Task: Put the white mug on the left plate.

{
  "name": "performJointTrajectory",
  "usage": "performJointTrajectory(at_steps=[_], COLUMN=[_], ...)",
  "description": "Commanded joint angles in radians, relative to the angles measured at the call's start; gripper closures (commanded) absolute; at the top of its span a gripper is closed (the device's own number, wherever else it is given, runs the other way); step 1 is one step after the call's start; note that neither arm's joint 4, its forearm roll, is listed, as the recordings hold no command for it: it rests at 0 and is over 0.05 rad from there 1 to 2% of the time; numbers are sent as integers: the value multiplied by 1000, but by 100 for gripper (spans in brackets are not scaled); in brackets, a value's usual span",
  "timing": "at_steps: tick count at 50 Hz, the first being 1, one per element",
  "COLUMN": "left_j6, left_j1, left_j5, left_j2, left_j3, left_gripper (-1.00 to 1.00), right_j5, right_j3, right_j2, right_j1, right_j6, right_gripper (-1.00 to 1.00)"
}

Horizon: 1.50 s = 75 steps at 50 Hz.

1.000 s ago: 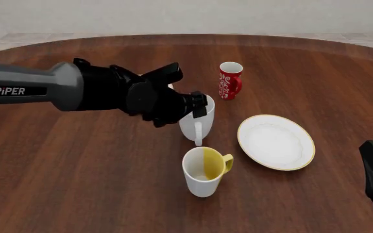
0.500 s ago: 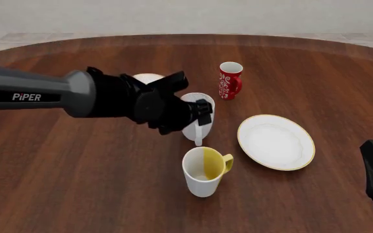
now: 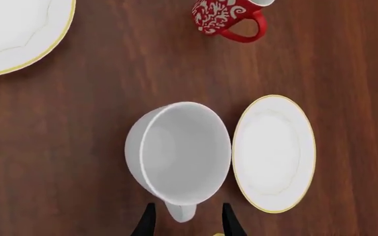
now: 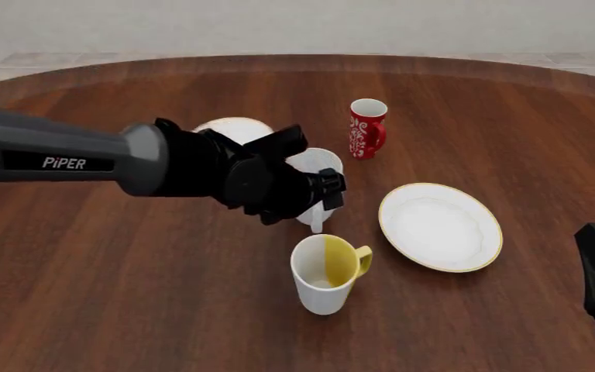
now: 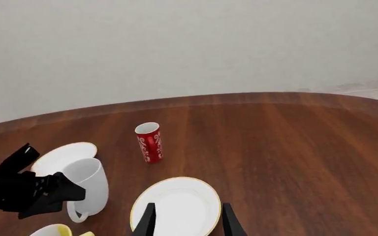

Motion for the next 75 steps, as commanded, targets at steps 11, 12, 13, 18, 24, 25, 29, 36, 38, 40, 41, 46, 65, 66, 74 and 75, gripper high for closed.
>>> performJointTrajectory(at_steps=[11, 12, 13, 18, 24, 25, 29, 36, 38, 40, 41, 46, 65, 66, 74, 75], left_j6=[-19, -14, -14, -22, -27, -23, -23, -16, -16, -7, -2, 5, 72, 74, 123, 133], left_j1=[-9, -8, -8, -16, -24, -25, -27, -29, -27, -20, -18, -14, 17, 18, 30, 32], left_j5=[-16, -15, -15, -21, -26, -24, -22, -25, -21, -15, -13, -15, 8, 9, 29, 32], left_j2=[23, 24, 24, 33, 49, 49, 51, 47, 48, 47, 47, 43, 21, 22, 11, 9], left_j3=[5, 3, 3, 4, 3, 0, -2, -5, -6, -9, -10, -6, -16, -15, -33, -37], left_gripper=[-100, -100, -100, -100, -100, -100, -100, -100, -100, 100, 100, 100, 100, 100, 100, 100], right_j5=[3, 3, 3, 4, 4, 4, 4, 4, 4, 6, 6, 6, 3, 3, 3, 3], right_j3=[0, 0, 0, 0, 0, 0, 0, 0, 0, 0, 0, 0, 0, 0, 0, 0], right_j2=[-2, -4, -4, -4, -5, -5, -5, -3, -3, -5, -5, -8, -4, -4, -5, -4], right_j1=[-2, -3, -3, -4, -4, -4, -4, -2, -2, -2, -2, -3, -3, -4, -5, -4], right_j6=[4, 4, 4, 4, 3, 3, 3, 2, 2, 2, 2, 4, 7, 6, 7, 7], right_gripper=[-100, -100, -100, -100, -100, -100, -100, -100, -100, -100, -100, -100, -100, -100, -100, -100])
